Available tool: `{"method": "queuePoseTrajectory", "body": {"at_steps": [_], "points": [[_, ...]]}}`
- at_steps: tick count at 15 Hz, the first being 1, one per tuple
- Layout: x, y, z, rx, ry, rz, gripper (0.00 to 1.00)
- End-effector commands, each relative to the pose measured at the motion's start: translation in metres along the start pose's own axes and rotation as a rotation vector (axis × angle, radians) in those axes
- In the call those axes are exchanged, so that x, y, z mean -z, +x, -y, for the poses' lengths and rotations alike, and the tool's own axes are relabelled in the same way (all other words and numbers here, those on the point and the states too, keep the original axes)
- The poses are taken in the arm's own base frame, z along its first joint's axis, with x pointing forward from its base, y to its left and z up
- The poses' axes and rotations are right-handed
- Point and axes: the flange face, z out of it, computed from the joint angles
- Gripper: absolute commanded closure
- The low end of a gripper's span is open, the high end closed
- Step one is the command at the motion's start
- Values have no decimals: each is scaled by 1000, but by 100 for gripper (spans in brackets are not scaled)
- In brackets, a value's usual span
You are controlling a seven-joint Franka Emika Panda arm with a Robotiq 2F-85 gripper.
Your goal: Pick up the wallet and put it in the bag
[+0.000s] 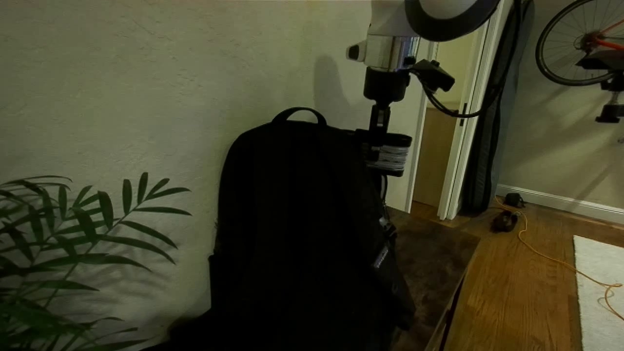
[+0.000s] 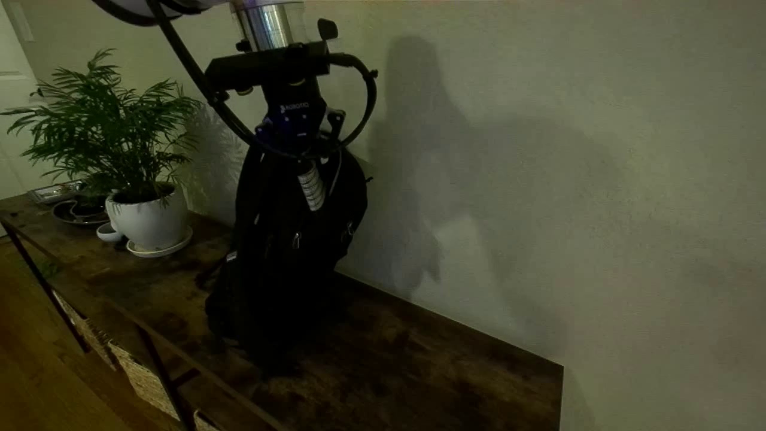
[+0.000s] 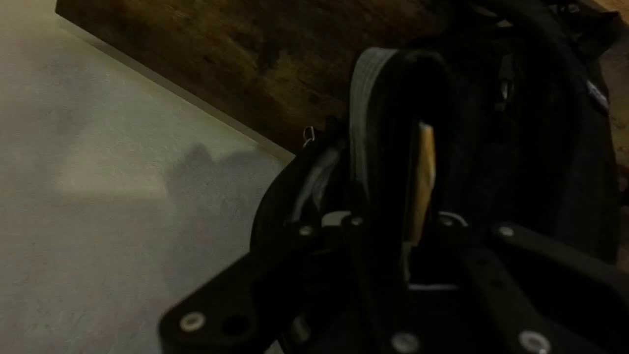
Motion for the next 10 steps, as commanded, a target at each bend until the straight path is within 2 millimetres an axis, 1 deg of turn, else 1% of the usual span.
{"method": "queuePoseTrajectory", "body": {"at_steps": [1, 4, 10], "points": [[-9, 20, 0, 19, 4, 3, 95], [-14, 34, 2, 31, 9, -7, 95], [-9, 51, -2, 44, 34, -81, 95]]}}
